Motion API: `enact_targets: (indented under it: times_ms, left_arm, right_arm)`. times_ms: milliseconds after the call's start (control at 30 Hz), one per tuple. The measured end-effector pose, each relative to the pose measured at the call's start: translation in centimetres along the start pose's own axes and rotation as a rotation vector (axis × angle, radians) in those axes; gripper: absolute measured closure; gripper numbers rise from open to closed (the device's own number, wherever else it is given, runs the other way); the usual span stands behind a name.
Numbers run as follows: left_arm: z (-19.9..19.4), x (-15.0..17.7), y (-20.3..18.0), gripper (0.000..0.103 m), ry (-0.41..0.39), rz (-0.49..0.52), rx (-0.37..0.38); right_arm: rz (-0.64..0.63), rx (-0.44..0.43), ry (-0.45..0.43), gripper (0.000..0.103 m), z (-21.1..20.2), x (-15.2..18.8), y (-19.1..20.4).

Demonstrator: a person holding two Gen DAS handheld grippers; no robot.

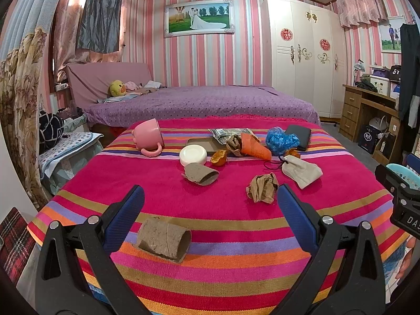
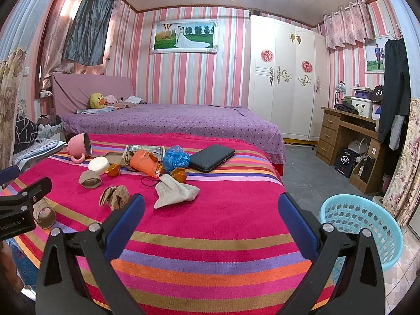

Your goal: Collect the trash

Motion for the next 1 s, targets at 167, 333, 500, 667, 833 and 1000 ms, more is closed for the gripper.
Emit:
enact_targets:
  times_ms: [167,333,500,667,833,1000]
  left_arm:
    - [0.32,0.04,-0.13,0.005,0.001,0.003,-0.002]
    - [0.34,0.05,-0.11,0.005,0.001,0.001,-0.001]
    - [0.42,0.17,-0.05,0.005,0.002,0.002,-0.002]
    - [0.35,0.07,-0.11,0.005,0.003,0.001,-0.001]
    - [0.78,0.54,-0.21,0.005,0.007,0.004,-0.001]
    - [0.95,0.91,-0.30,0.005,0.013,0.003,0.000]
  right_arm:
    - [0.008,0.002,0.001,0.004,-0.16,0.32,-0.45]
    - [0.009,0.005,0.001,0.004,-0.17,0.40,-0.65]
    - [0.012,0.007,0.004,0.004,0.18,0.36,-0.35]
    - [0.010,0.006,0.005,0.004,0.29,0.33,-0.33]
    - [0.011,0.006,0.004,0.004,0.30,0.37,-0.29]
    - [0.012,0.006,0.004,0.004,0.30,0.37,-0.28]
Point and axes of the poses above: each gripper's, at about its wrist camera, not at the fingertips, and z roughly the way its jaws point, y to its left, x to its underside, the point moved 5 cm from there along z, roughly the way its jaws point, and after that the axes turned 10 degrees about -z, right-handed, at the moved point
